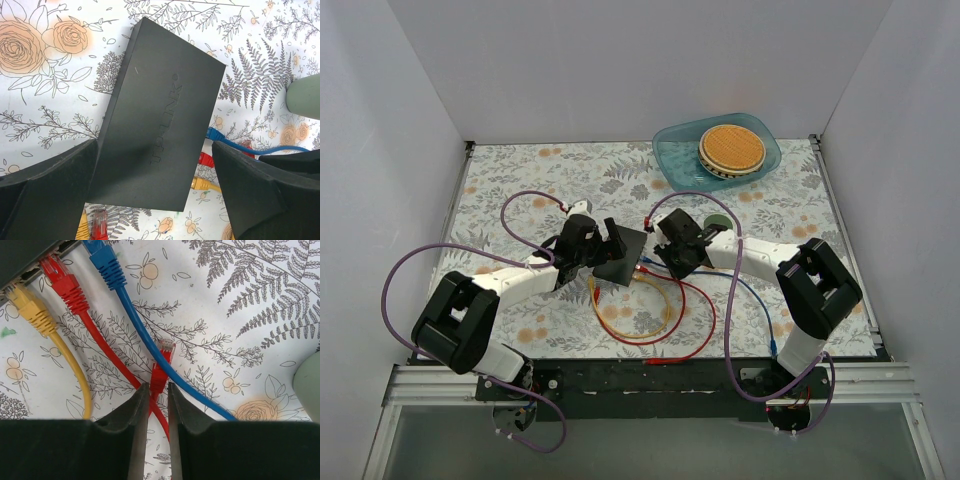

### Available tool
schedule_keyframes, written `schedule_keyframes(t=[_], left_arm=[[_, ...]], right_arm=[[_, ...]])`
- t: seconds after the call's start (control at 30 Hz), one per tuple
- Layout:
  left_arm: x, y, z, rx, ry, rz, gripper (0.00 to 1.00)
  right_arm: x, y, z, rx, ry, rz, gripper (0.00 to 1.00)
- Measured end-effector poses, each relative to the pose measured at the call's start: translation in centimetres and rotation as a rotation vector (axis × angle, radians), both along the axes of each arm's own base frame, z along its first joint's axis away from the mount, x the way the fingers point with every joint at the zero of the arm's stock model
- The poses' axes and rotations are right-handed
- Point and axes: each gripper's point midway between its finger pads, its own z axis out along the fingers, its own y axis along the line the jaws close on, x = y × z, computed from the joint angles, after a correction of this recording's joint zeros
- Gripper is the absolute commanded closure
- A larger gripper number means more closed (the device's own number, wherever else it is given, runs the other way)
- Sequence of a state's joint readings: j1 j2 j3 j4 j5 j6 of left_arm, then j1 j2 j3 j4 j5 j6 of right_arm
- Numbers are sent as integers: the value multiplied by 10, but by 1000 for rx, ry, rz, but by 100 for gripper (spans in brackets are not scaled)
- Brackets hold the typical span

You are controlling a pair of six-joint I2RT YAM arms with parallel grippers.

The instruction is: Insert the plug into the switch port

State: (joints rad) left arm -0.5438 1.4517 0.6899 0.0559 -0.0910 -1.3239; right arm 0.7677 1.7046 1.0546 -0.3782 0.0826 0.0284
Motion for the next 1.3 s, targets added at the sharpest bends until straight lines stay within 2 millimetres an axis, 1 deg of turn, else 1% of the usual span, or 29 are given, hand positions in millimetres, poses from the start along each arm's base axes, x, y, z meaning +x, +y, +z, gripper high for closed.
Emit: schedule_keyframes(t=[0.07, 0.13, 0.53, 0.77, 0.87, 0.9, 0.93, 1.03, 1.23, 1.3], left_arm=[[0, 0, 0, -1, 0, -1, 2], [0, 0, 0, -1, 0, -1, 2], [-1, -1, 0, 2, 0, -10, 2], [-1, -1, -4, 4, 9, -15, 2], [-2, -1, -5, 8, 13, -17, 2], [-2, -1, -6, 8, 13, -18, 2], [-2, -1, -6, 8, 13, -18, 2], [-2, -1, -6, 9, 13, -18, 2], [-2, -1, -5, 9, 13, -18, 2], [-2, -1, -5, 9, 13, -18, 2]], right_arm=[[0, 0, -1, -1, -2, -3, 66], [1, -1, -1, 0, -4, -5, 65], [0, 3, -3, 15, 7, -5, 68], [0, 7, -13, 26, 28, -1, 69], [1, 8, -13, 30, 27, -1, 69], [2, 8, -13, 30, 26, -1, 74], [2, 8, -13, 29, 27, -1, 85], [3, 9, -13, 30, 20, 2, 99], [2, 6, -9, 28, 5, 13, 99], [-1, 0, -1, 26, -12, 20, 99]])
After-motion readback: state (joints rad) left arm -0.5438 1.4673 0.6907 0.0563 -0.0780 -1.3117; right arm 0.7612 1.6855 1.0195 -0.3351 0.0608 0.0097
